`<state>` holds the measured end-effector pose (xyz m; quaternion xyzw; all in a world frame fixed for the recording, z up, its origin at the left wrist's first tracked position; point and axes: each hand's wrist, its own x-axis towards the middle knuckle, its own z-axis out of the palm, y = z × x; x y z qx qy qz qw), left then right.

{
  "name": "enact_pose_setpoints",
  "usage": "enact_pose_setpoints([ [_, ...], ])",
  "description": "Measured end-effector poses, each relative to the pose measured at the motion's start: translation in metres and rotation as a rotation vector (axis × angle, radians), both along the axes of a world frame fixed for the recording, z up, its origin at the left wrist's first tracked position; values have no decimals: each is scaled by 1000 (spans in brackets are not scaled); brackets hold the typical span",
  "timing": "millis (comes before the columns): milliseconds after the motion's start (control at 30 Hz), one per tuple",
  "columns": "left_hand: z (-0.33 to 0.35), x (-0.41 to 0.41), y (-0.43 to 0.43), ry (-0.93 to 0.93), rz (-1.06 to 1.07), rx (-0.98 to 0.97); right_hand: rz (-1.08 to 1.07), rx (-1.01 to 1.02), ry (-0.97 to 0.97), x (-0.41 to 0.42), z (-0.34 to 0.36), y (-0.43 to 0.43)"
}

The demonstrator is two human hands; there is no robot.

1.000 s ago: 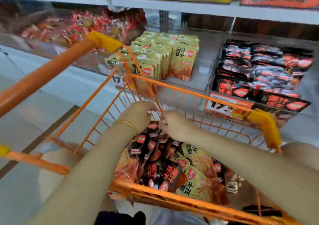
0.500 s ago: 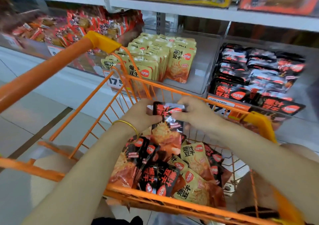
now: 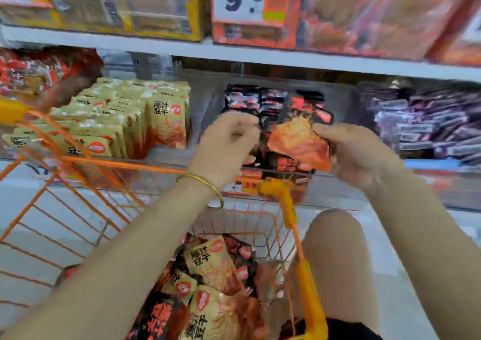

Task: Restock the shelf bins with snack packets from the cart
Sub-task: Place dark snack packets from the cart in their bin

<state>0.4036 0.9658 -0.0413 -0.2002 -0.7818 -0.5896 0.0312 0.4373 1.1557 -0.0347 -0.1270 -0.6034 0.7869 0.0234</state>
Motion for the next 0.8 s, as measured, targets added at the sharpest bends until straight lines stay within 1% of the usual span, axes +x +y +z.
enact_pose_setpoints([
  [33,-2,-4,12,67,-15,-69,-76,-49,13,-6,1,14],
  [67,-6,-10,21,159,-24,-180,-169,-47,12,-16,0,29],
  [100,-11,-17,29,255,-34,-298,-260,-2,15,-27,-2,40],
  [167,-22,-29,41,381,-54,-531,-447,112,16,-50,-9,63],
  [233,-32,-35,47,441,-14,-722,-562,262,3,-71,-19,79],
  [300,-44,-36,49,472,50,-827,-614,431,5,-94,-36,88],
  [400,-54,-34,49,523,105,-874,-548,695,-70,-125,-65,94],
  [500,-54,-35,49,527,108,-890,-487,846,-193,-138,-76,90],
  [700,-56,-38,49,540,114,-872,-484,964,-231,-158,-84,87],
  [800,-57,-39,49,544,121,-864,-547,955,-221,-163,-87,88],
])
